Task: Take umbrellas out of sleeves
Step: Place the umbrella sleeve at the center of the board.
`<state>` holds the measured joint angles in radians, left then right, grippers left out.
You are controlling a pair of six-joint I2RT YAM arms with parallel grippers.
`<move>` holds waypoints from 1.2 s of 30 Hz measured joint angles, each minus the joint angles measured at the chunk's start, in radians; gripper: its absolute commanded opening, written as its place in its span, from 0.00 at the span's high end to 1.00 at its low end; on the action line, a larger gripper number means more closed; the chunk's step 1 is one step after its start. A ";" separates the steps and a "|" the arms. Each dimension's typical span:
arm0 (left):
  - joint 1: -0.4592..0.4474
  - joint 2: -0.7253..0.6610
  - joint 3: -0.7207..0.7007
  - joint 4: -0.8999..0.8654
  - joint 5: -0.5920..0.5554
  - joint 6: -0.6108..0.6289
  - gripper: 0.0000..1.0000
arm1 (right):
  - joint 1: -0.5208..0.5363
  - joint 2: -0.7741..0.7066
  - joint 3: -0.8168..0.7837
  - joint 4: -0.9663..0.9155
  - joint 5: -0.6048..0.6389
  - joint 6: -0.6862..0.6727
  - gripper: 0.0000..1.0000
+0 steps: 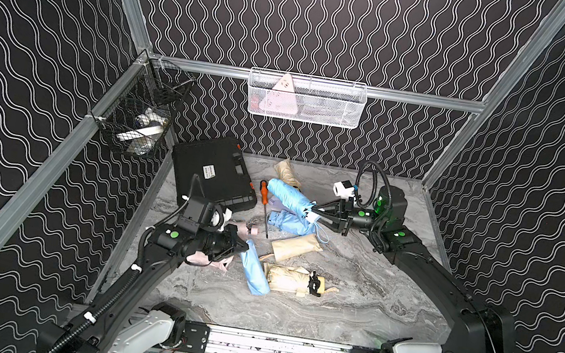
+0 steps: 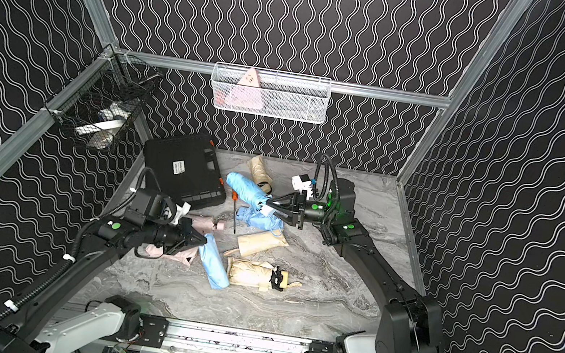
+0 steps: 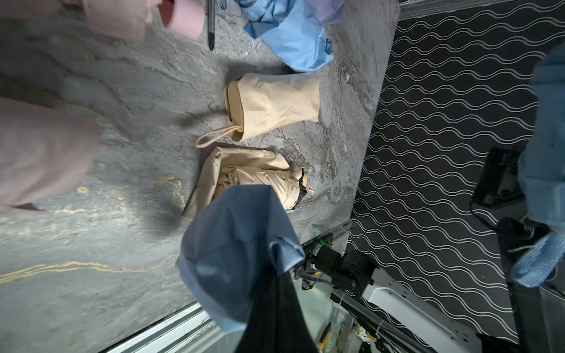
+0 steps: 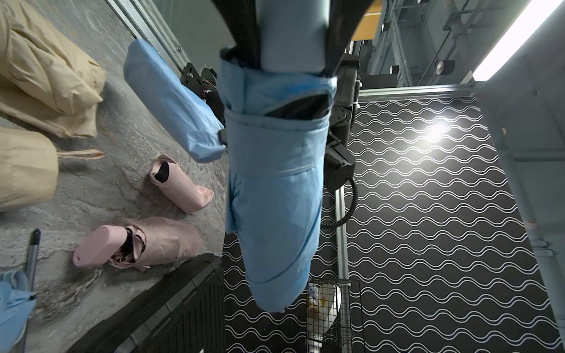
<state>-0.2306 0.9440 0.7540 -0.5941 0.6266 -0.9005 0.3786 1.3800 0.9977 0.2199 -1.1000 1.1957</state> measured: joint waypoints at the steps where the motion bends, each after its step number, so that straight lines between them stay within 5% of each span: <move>1: -0.004 -0.023 -0.018 0.019 0.003 -0.026 1.00 | 0.011 -0.002 0.002 -0.014 0.014 -0.003 0.98; 17: 0.008 -0.234 -0.057 -0.307 -0.383 -0.084 1.00 | 0.102 0.027 -0.021 -0.055 0.042 -0.010 0.98; 36: 0.146 -0.124 -0.327 -0.100 -0.498 -0.146 1.00 | 0.344 0.037 -0.139 -0.092 0.153 -0.105 0.98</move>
<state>-0.0849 0.8196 0.4274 -0.6937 0.1287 -1.0462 0.7223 1.4170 0.8589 0.1284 -0.9470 1.0912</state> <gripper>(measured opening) 0.050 0.278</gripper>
